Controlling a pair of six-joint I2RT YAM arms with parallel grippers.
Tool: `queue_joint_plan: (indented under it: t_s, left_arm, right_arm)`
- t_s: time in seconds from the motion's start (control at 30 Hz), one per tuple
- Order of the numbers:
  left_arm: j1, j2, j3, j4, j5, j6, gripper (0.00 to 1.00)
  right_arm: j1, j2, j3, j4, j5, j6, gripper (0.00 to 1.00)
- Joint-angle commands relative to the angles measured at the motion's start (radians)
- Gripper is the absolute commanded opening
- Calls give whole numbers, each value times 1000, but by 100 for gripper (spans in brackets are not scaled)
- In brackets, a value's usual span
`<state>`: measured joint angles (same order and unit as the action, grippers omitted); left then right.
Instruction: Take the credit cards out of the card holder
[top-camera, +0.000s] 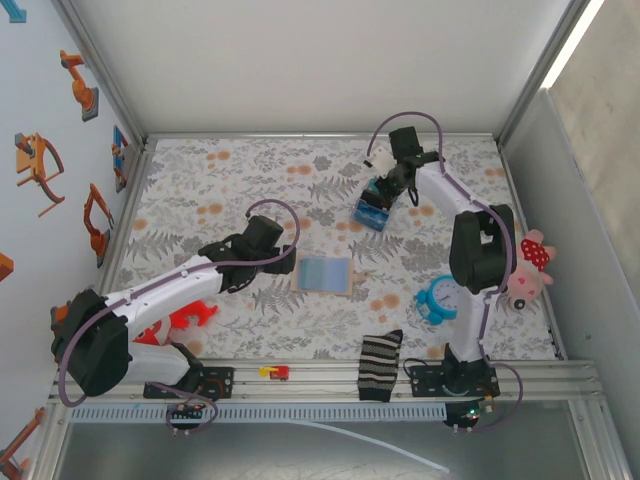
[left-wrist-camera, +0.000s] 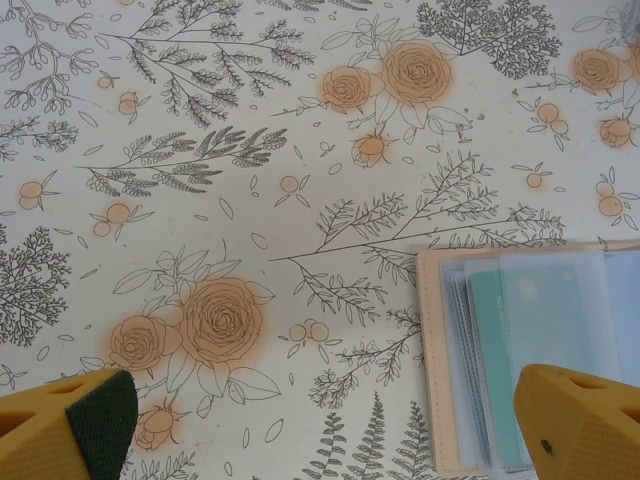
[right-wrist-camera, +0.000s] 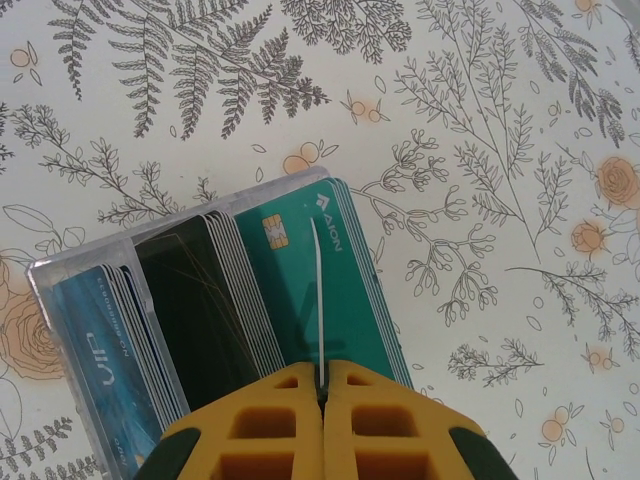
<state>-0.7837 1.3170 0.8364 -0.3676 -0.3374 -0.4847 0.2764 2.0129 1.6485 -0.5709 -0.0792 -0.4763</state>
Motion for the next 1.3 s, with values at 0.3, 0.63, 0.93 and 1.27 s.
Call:
queue_joint_plan:
  t_s: [0.3,0.63,0.93,1.27]
  left_arm:
    - [8,-5,7,-21,-3,-12,97]
    - [7,-1,12,-20,-3,-11,97]
    - [7,4,12,-17,0,-8,97]
    - [6,6,13,-11,3,-8,97]
  right_arm:
    - [-6,62,71,-52,-57,-22,0]
    - [-8,92,98,-90,-128,-22,0]
    - [-5,99,114,-113,-194,-2,0]
    - [-2,98,141,-158,-251,1,0]
